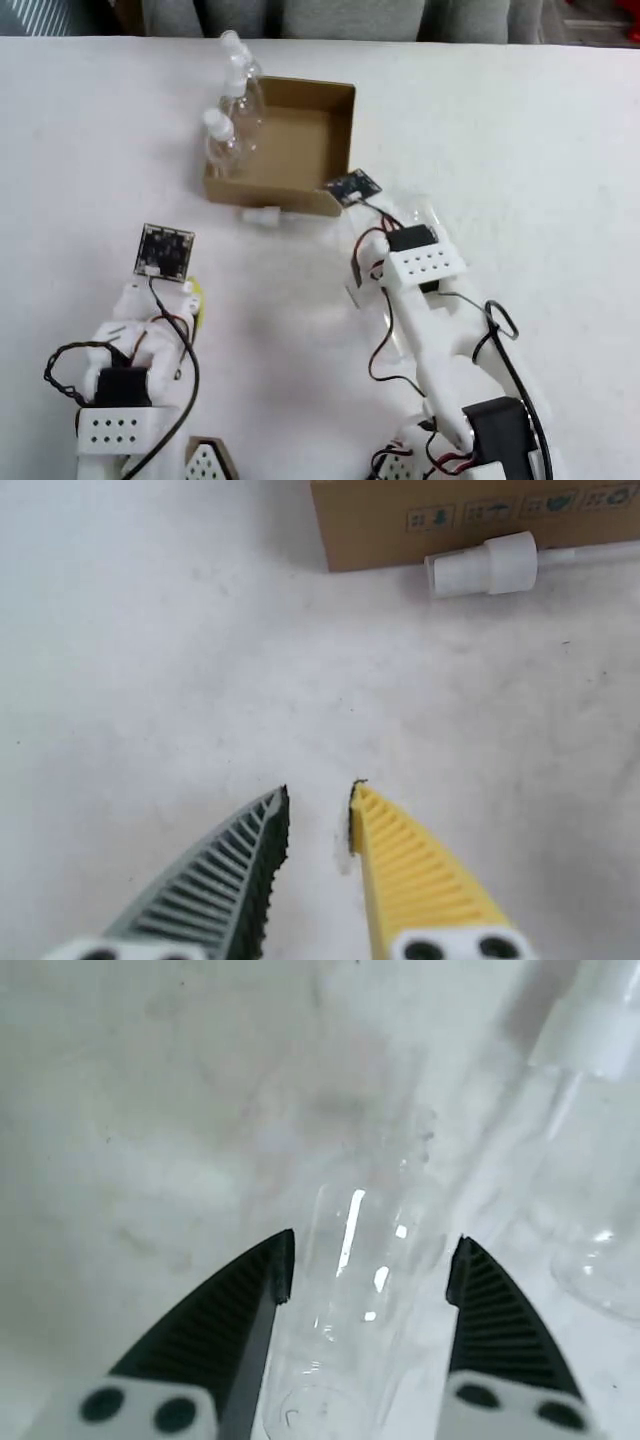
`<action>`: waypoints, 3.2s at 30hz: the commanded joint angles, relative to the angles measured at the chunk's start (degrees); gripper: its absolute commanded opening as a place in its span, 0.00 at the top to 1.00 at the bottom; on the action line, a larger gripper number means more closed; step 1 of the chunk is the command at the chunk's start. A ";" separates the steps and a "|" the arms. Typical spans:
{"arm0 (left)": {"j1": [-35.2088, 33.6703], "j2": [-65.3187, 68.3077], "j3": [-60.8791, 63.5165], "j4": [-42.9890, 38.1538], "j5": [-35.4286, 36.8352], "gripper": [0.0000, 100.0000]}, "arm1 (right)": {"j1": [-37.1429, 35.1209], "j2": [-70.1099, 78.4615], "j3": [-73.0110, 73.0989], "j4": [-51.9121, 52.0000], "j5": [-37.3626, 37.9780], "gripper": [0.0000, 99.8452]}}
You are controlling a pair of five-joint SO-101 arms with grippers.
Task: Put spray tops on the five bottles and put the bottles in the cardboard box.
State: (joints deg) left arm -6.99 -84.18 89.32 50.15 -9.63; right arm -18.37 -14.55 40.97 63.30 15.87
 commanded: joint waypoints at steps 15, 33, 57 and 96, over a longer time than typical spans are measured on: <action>0.22 -0.66 -0.18 -1.85 -0.35 0.88 | 0.48 -0.22 -0.97 -3.74 -1.76 0.74; 0.22 -0.66 -0.18 -1.76 -0.35 0.88 | 0.40 -0.13 -3.08 -1.63 -2.46 0.74; 0.22 -0.66 -0.18 -1.67 -0.35 0.88 | 0.48 8.40 -8.79 1.89 -0.88 0.75; 0.13 -0.66 -0.18 -1.85 -0.35 0.88 | 1.54 8.22 -9.05 2.24 -0.88 0.79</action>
State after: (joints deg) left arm -6.99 -84.18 89.32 50.15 -9.63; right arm -16.62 -4.88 32.79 64.79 14.81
